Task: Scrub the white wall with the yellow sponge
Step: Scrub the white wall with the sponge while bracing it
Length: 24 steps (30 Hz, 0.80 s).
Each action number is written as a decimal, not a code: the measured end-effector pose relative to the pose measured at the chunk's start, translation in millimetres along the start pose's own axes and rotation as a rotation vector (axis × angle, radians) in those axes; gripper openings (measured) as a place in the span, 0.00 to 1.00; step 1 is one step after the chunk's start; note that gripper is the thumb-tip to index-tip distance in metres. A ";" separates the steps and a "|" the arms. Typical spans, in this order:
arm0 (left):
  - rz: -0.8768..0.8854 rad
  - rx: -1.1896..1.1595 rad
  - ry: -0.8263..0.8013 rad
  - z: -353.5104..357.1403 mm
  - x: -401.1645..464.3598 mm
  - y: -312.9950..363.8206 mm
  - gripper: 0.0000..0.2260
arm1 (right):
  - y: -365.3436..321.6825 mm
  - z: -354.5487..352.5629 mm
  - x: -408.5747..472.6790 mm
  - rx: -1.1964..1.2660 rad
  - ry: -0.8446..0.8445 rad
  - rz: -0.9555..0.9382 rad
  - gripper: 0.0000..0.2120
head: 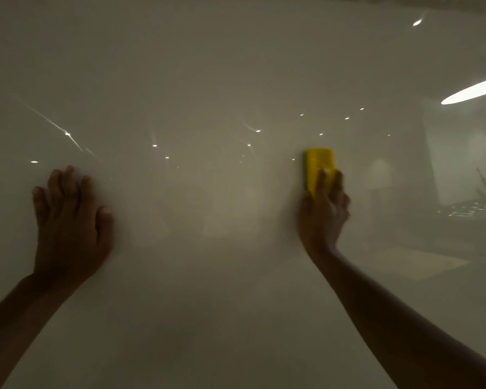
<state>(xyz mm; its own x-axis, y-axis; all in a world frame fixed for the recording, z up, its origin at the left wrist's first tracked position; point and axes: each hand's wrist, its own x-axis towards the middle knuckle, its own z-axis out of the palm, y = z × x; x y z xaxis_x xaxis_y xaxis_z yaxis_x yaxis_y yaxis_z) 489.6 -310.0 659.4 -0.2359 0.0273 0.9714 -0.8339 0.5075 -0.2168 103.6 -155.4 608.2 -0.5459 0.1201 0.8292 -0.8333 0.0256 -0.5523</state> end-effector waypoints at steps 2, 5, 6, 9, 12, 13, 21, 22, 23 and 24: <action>-0.001 -0.002 0.008 1.9 0.7 0.6 0.27 | -32.1 6.5 -9.4 0.014 -0.052 -0.368 0.29; 0.012 -0.026 0.012 5.3 -0.8 -0.9 0.27 | -66.9 16.3 -21.3 0.011 -0.226 -0.956 0.27; 0.021 -0.025 0.007 6.4 -0.9 -2.6 0.27 | -74.2 17.8 -15.0 -0.009 -0.271 -1.112 0.26; 0.003 -0.022 -0.010 8.8 -2.6 -7.3 0.28 | -85.8 21.4 35.1 -0.038 -0.284 -1.195 0.25; 0.025 -0.019 0.003 7.4 -9.5 -7.6 0.29 | -79.7 17.8 93.0 0.005 -0.174 -0.662 0.28; 0.016 -0.010 -0.007 7.1 -16.3 -9.9 0.29 | -70.8 18.8 103.1 0.003 -0.155 -0.484 0.29; 0.003 -0.048 -0.040 7.3 -37.5 -7.4 0.29 | 16.9 11.8 -51.4 0.069 -0.130 -0.689 0.26; 0.004 -0.052 -0.042 6.8 -38.1 -7.5 0.29 | 30.2 10.3 -88.3 0.087 -0.231 -0.843 0.25; 0.000 -0.056 -0.047 6.6 -39.3 -7.2 0.29 | 43.9 6.8 -120.1 0.086 -0.332 -0.998 0.24; 0.003 -0.059 -0.053 6.2 -40.6 -7.6 0.29 | 56.4 3.0 -143.2 0.073 -0.423 -1.129 0.24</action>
<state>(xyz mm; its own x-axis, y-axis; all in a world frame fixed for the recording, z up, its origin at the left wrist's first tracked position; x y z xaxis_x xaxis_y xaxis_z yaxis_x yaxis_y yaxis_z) 502.5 -320.3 621.0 -0.2655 -0.0161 0.9640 -0.8027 0.5576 -0.2118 134.5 -174.1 458.5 0.5192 -0.2683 0.8114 -0.8546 -0.1508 0.4969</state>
